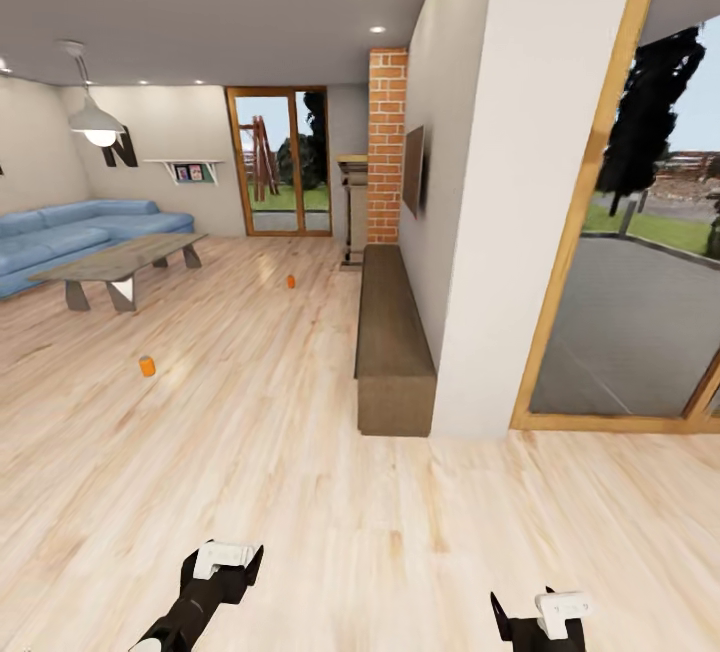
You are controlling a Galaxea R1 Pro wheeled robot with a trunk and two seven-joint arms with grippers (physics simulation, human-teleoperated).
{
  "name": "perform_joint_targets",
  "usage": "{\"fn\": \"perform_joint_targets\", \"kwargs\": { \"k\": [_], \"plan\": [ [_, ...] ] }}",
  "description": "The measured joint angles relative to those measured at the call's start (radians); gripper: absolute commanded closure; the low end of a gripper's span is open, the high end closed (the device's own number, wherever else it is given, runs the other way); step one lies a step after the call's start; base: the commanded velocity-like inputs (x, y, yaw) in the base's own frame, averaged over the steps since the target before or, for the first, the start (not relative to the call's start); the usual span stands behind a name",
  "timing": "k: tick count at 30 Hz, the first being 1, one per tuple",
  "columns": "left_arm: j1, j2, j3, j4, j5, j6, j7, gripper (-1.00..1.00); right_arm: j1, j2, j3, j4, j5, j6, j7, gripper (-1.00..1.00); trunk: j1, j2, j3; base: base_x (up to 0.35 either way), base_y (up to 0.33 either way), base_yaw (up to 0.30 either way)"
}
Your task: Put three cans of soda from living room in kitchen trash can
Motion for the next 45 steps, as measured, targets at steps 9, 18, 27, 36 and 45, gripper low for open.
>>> {"fn": "perform_joint_targets", "kwargs": {
  "k": [9,18,27,36,45],
  "plan": [
    [0.000,0.000,-0.001,0.000,0.000,0.000,0.000,-1.00,0.000,0.000,0.015,0.015,0.036,-0.001,-0.002,-1.00,0.000,0.000,0.000,0.286,0.090,0.247],
    [0.000,0.000,-0.001,-0.001,0.001,0.000,0.000,-1.00,0.000,0.000,0.020,0.016,0.056,-0.002,-0.003,-1.00,0.000,0.000,0.000,0.277,0.061,0.247],
    [0.001,0.000,-0.001,-0.001,0.001,0.000,-0.001,-1.00,0.000,0.000,0.020,0.016,0.058,-0.002,-0.003,-1.00,0.000,0.000,0.000,0.257,0.019,0.247],
    [0.001,0.000,0.000,-0.001,0.002,0.000,-0.001,-1.00,0.000,0.000,0.020,0.016,0.058,-0.002,-0.003,-1.00,0.000,0.000,0.000,0.238,0.145,0.247],
    [0.000,0.000,0.000,-0.001,0.001,0.000,0.000,-1.00,0.000,-0.001,0.020,0.016,0.058,-0.002,-0.003,-1.00,0.000,0.000,0.000,0.237,0.187,0.229]
  ]
}}
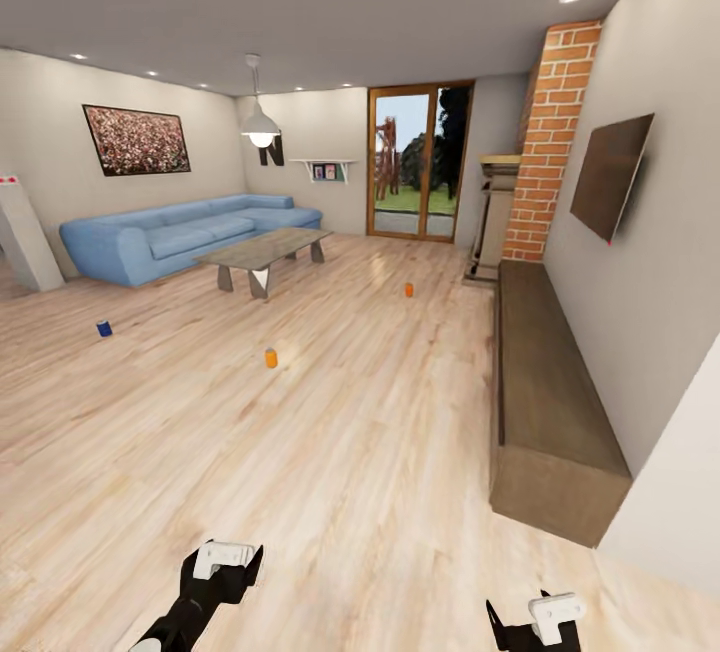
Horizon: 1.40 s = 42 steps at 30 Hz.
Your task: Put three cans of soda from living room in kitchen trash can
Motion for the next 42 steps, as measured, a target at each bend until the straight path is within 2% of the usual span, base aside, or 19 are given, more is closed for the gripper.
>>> {"fn": "perform_joint_targets", "kwargs": {
  "k": [28,42],
  "plan": [
    [0.000,0.000,0.000,0.000,-0.001,0.000,0.000,-1.00,0.000,0.000,-0.001,0.000,0.000,0.000,-0.001,-1.00,0.000,0.000,-0.001,0.235,0.178,0.202],
    [0.000,0.000,0.001,0.001,-0.001,0.000,0.000,-1.00,0.000,0.000,0.000,0.000,0.000,0.000,0.000,-1.00,0.000,0.000,-0.011,0.235,0.170,0.198]
  ]
}}
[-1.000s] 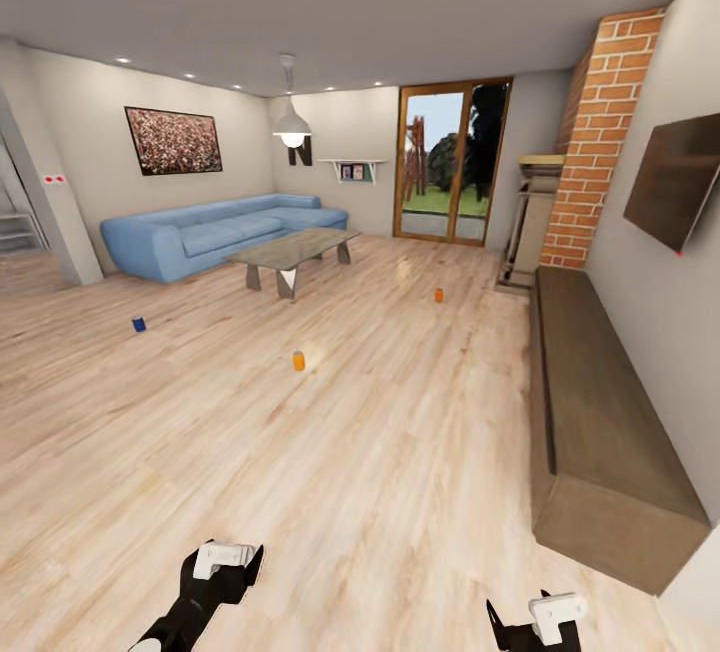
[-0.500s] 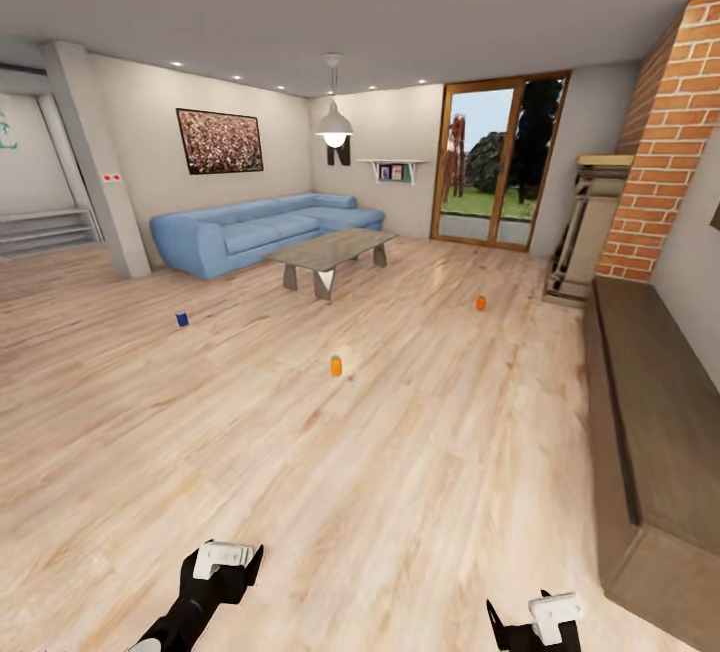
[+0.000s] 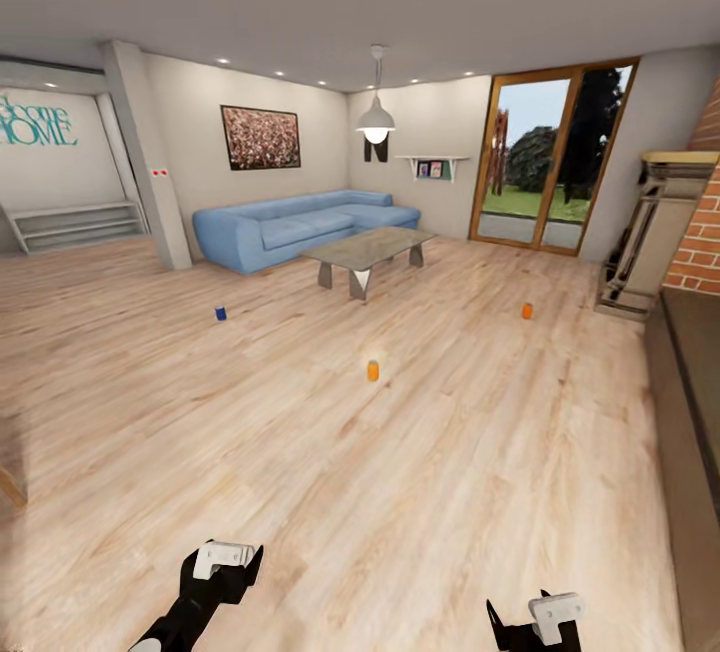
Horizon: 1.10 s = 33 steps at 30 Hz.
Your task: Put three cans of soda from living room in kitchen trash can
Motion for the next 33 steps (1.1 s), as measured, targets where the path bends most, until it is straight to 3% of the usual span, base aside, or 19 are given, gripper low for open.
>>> {"fn": "perform_joint_targets", "kwargs": {
  "k": [33],
  "plan": [
    [0.000,0.000,0.000,-0.001,0.001,0.000,-0.001,-1.00,0.000,0.001,0.000,0.000,0.000,0.000,-0.001,-1.00,0.000,0.000,-0.006,0.259,0.160,0.048]
  ]
}}
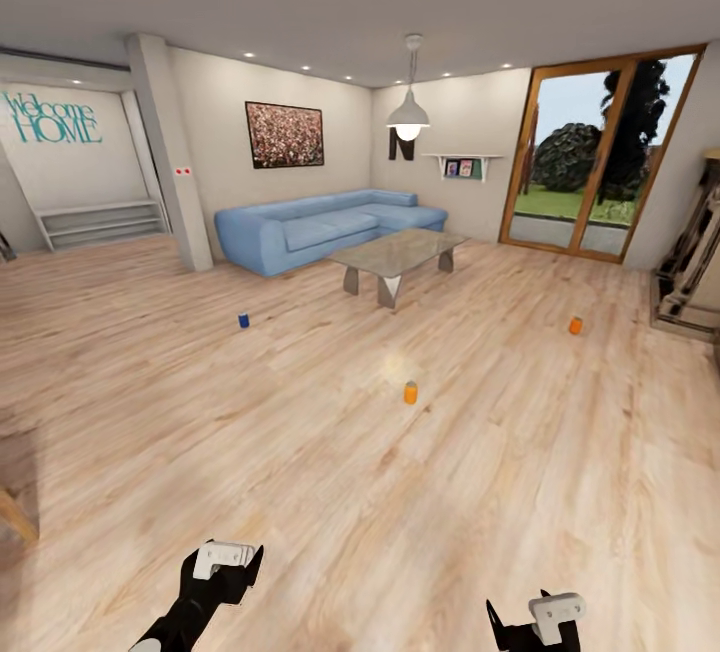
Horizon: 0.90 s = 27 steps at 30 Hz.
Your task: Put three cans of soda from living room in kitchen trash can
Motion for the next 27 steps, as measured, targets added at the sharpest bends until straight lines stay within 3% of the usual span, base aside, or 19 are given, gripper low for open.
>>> {"fn": "perform_joint_targets", "kwargs": {
  "k": [27],
  "plan": [
    [0.000,0.000,-0.001,0.000,0.000,0.000,0.000,-1.00,0.000,0.000,0.000,0.000,0.000,0.000,0.000,-1.00,0.000,0.000,0.020,0.275,0.117,0.232]
  ]
}}
